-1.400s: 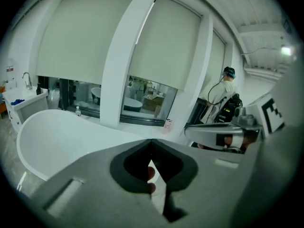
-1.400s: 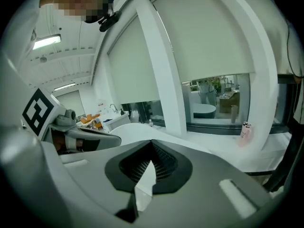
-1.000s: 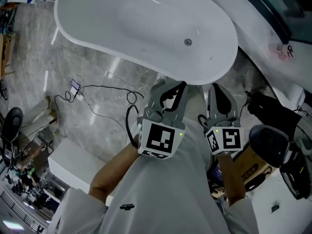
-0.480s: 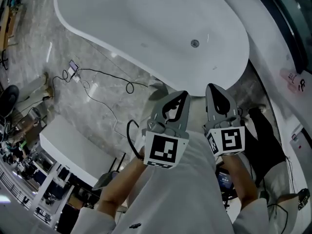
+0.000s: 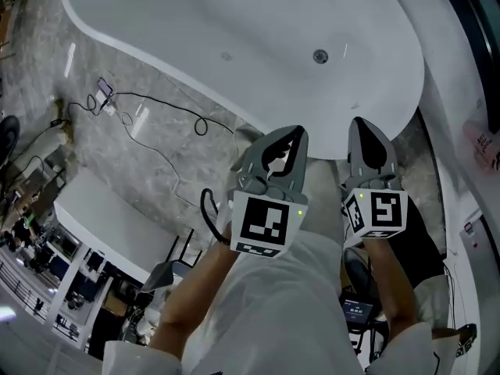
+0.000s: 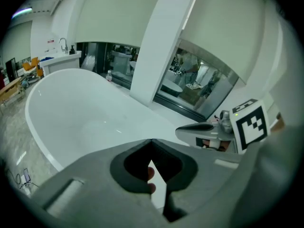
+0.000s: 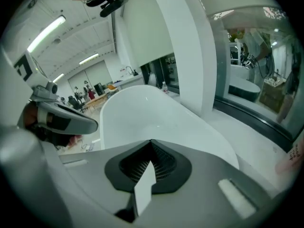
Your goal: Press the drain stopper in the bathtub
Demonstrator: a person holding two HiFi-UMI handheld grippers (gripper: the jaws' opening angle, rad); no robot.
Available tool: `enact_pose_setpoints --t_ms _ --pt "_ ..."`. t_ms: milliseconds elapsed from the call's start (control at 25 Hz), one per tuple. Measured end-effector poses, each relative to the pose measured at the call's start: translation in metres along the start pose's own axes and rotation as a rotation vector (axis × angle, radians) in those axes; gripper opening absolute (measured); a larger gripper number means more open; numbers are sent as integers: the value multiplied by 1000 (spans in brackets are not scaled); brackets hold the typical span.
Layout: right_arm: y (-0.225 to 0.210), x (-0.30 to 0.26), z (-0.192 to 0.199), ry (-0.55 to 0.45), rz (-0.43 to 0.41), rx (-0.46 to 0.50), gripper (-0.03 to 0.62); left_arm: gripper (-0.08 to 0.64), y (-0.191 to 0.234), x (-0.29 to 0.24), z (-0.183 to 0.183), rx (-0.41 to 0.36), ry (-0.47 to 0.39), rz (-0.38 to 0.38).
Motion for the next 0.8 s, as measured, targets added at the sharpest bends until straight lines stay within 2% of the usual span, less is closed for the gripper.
enact_pose_setpoints --t_ms 80,160,280,480,640,800 --pt "-8 -13 11 24 22 9 0 -2 8 -13 11 11 13 -11" --pt "-14 -28 23 41 25 8 0 0 19 -26 23 53 12 -32" --pt "-20 -59 40 72 30 11 0 0 32 -47 39 99 16 -20" --pt "-31 -107 67 104 11 6 0 0 40 -89 69 121 35 19" --pt "-43 -141 91 101 5 32 0 0 50 -120 92 160 41 18" --pt "-54 -172 112 107 6 48 0 0 64 -149 106 152 43 8"
Point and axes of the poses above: the fingertips, and each gripper's own axes: x backward along the fingers, y to its left, z out of its underside, the point moved 5 cm from there along x, backward along the fingers, and after that the axes turned 2 degrees about z, right-handed, at the moved point
